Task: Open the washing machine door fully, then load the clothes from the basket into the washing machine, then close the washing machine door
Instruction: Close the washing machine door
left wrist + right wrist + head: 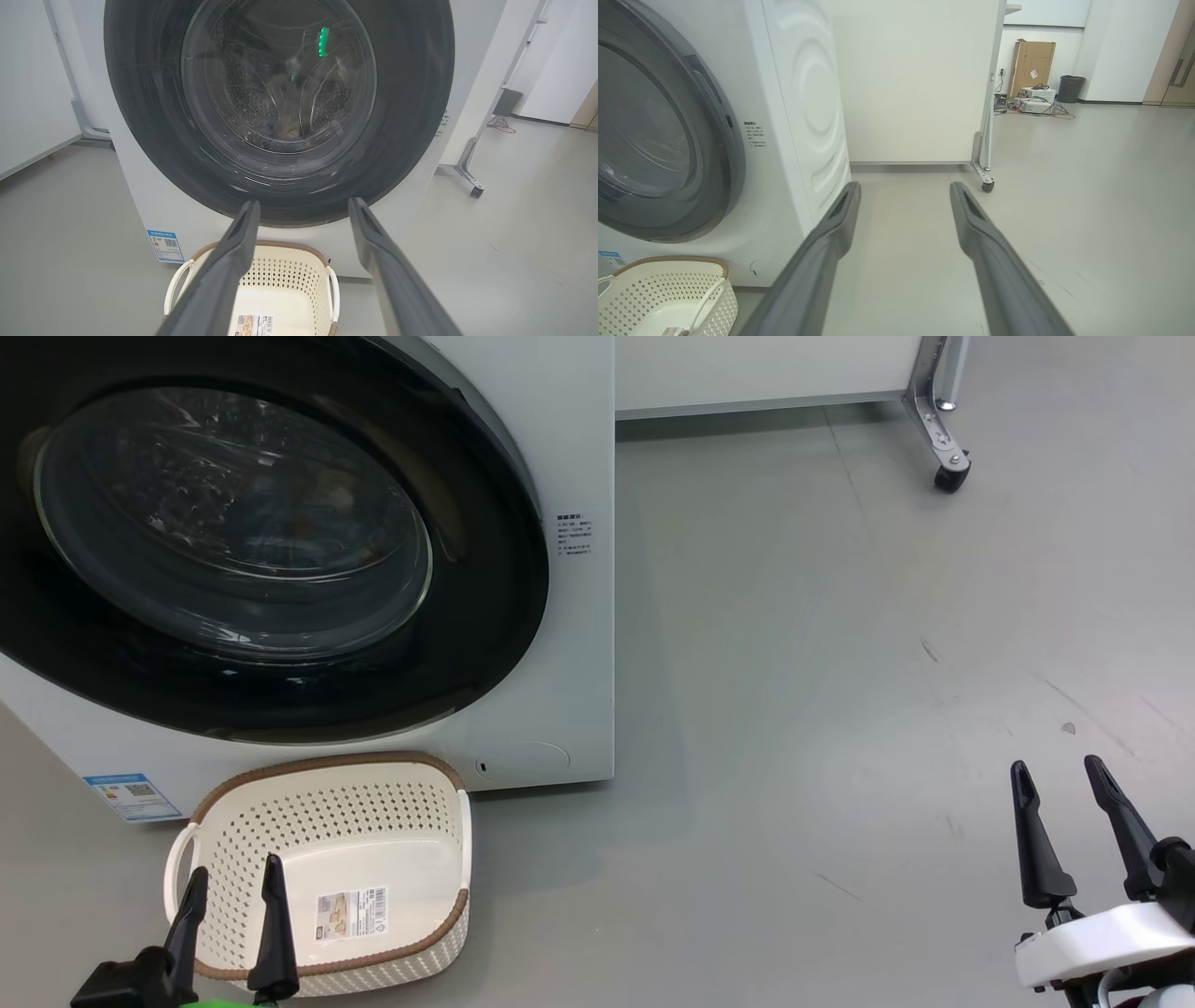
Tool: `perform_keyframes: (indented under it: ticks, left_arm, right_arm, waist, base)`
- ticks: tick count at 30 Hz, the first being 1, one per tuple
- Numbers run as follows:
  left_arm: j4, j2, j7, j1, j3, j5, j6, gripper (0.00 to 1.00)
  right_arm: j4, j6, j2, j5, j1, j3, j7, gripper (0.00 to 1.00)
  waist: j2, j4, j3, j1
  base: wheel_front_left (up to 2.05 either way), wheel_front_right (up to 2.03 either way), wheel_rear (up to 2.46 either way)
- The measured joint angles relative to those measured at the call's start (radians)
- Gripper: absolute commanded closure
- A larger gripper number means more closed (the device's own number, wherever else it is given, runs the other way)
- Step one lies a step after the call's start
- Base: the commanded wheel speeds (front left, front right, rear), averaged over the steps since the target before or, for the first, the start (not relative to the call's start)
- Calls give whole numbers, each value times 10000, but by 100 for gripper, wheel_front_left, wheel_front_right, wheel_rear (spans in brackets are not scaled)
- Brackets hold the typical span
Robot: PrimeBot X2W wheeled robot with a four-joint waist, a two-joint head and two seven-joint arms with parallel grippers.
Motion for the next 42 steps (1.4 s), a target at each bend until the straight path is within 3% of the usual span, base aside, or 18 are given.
perform_keyframes:
  ticks: [42]
  left_arm:
    - [13, -25, 0, 159, 180, 29, 0, 0]
  right_arm:
    - [-249, 280, 702, -573, 506, -779, 2, 0]
  waist:
    - [0, 303, -61, 1]
  base:
    - [0, 0, 0]
